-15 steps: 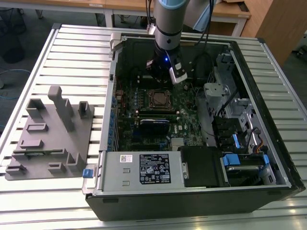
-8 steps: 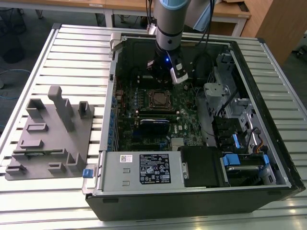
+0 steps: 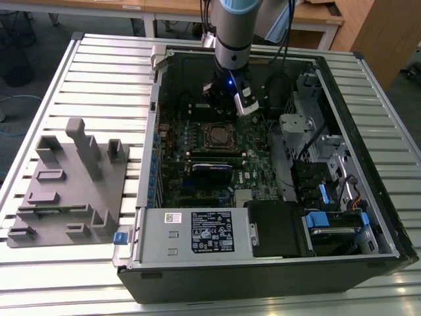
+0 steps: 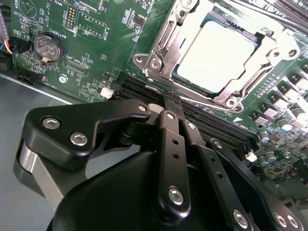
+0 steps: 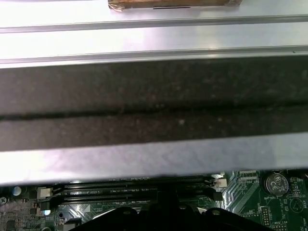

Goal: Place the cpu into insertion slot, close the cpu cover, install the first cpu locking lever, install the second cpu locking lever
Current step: 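Install the first cpu locking lever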

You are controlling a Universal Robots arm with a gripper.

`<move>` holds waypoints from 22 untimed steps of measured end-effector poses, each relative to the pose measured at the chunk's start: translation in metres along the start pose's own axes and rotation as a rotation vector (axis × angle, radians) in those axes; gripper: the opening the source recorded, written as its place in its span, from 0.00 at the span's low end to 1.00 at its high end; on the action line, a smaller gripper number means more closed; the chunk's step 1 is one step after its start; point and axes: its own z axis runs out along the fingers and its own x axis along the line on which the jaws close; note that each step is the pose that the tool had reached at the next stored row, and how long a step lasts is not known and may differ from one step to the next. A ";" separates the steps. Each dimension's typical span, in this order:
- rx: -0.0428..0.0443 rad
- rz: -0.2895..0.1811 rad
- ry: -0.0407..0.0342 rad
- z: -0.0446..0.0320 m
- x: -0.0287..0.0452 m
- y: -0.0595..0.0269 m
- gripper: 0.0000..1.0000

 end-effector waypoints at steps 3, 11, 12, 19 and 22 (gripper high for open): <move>0.0002 0.006 -0.0012 0.0003 -0.0005 0.0001 0.10; 0.0005 0.018 -0.0035 0.0009 -0.0006 0.0013 0.10; 0.0006 0.021 -0.0039 0.0009 -0.0006 0.0013 0.10; 0.0018 0.061 -0.0115 0.0014 -0.0010 0.0013 0.10; 0.0026 0.092 -0.0174 0.0017 -0.0010 0.0012 0.10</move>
